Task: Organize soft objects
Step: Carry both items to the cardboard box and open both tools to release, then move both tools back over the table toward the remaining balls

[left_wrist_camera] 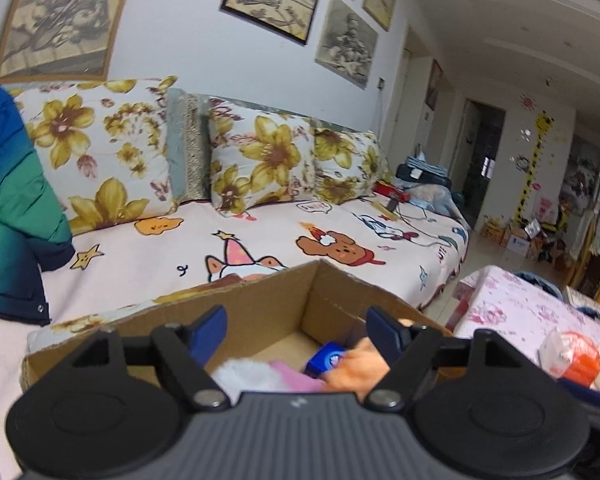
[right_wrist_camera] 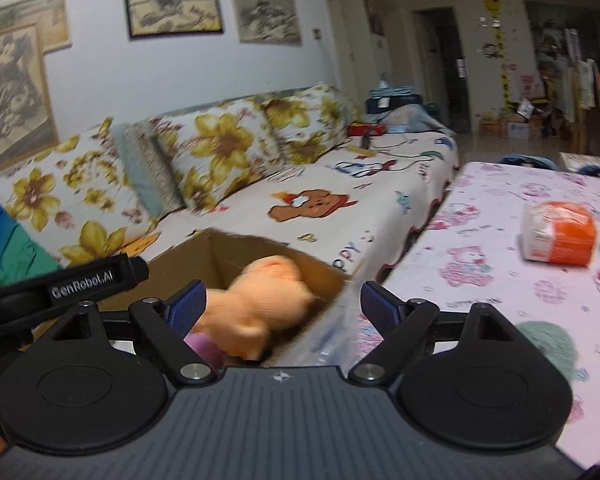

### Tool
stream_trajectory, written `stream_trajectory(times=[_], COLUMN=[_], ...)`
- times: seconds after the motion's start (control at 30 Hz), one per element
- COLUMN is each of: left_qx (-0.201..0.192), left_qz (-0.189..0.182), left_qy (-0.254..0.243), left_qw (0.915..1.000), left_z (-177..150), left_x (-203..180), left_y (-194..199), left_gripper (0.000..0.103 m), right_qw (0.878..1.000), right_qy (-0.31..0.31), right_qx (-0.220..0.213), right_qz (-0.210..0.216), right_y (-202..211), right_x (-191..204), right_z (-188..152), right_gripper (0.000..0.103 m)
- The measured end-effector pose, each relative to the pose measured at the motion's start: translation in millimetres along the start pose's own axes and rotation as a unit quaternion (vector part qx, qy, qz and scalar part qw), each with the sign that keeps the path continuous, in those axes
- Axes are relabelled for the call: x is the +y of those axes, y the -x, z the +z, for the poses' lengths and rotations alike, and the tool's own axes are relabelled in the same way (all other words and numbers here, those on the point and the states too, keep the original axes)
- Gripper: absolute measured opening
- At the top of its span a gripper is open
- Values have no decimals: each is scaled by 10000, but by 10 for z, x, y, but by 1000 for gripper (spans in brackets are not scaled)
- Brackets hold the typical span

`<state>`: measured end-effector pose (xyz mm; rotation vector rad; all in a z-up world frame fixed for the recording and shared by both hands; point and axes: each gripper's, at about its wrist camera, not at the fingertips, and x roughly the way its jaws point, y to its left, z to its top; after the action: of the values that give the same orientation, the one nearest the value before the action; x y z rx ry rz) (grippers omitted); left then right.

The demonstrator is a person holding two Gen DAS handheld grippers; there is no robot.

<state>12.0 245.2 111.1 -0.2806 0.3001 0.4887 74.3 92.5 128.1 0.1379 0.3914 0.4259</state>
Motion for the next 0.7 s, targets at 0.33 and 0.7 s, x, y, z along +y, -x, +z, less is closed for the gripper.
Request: stream_trajectory(times=[0.33, 0.7], left_qx=[-149, -242], left_qz=[-262, -504], left_qy=[-634, -969], left_qw=[9975, 9937], left_z=[-70, -144], left_x=[-273, -515], left_y=[102, 198], left_gripper=[93, 95], right_qw=[9980, 9961], right_qy=[-311, -491], right_qx=[26, 55], right_qz=[-551, -735], right_y=[412, 581], right_x=[-337, -479], right_z=[-182, -284], right_gripper=[103, 103])
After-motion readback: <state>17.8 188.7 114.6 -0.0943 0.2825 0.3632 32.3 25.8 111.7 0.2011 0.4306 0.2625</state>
